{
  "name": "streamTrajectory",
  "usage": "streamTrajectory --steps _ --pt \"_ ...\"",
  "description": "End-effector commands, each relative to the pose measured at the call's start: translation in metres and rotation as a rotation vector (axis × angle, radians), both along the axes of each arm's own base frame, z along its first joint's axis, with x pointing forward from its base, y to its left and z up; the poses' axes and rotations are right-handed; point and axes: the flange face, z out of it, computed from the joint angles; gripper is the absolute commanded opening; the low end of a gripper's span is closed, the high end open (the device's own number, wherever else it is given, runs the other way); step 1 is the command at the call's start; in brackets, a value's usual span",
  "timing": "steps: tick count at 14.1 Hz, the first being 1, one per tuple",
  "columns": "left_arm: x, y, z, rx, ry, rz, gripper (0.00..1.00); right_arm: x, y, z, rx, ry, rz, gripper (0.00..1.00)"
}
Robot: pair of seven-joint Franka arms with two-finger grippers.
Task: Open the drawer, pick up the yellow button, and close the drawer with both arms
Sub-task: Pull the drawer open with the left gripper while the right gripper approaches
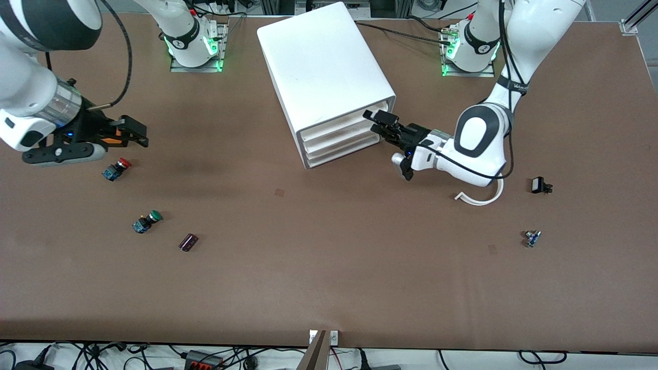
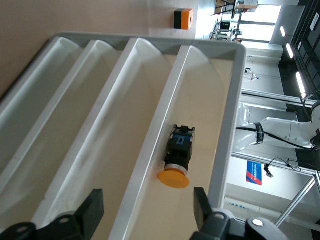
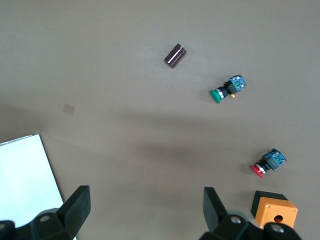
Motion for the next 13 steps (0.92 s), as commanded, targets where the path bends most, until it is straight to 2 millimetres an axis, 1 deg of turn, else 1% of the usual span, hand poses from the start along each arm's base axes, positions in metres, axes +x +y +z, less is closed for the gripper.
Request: streamTrajectory --steps 1,2,3,4,5,6,7,9,11,12,13 --pt "-0.020 -0.014 0.000 -0.011 -0.010 -0.003 0.61 0.003 0.005 -0.003 0.045 0.004 -0.019 1.00" --pt "-0.021 -0.014 -0.001 -0.010 -0.008 -0.006 0.51 0.003 0.010 0.000 0.074 0.002 -0.021 1.00" --pt "-0.021 -0.014 -0.001 -0.014 -0.013 -0.008 0.43 0.004 0.019 0.005 0.080 -0.008 -0.036 1.00" --pt "-0.021 -0.014 -0.004 -0.033 -0.036 -0.018 0.33 0.008 0.036 0.007 0.073 -0.012 -0.054 1.00" --pt "-0.021 -0.013 -0.009 -0.055 -0.062 -0.029 0.31 0.011 0.050 0.010 0.069 -0.015 -0.079 1.00" --pt "-0.023 -0.014 -0.014 -0.068 -0.070 -0.038 0.29 0.011 0.064 0.009 0.062 -0.009 -0.113 1.00" --pt "-0.026 -0.012 -0.018 -0.073 -0.074 -0.042 0.24 0.010 0.075 0.008 0.060 -0.004 -0.168 1.00" --pt "-0.024 -0.009 -0.016 -0.075 -0.079 -0.038 0.12 0.005 0.096 0.007 0.059 0.012 -0.279 1.00" --pt "-0.013 -0.002 -0.010 -0.071 -0.103 -0.031 0.06 -0.001 0.119 0.000 0.053 0.041 -0.407 1.00" --pt "0.000 0.005 -0.003 -0.064 -0.130 -0.027 0.06 -0.003 0.132 -0.002 0.045 0.049 -0.465 1.00" --pt "0.010 0.012 0.002 -0.042 -0.151 -0.036 0.06 -0.001 0.142 -0.003 0.041 0.055 -0.543 1.00"
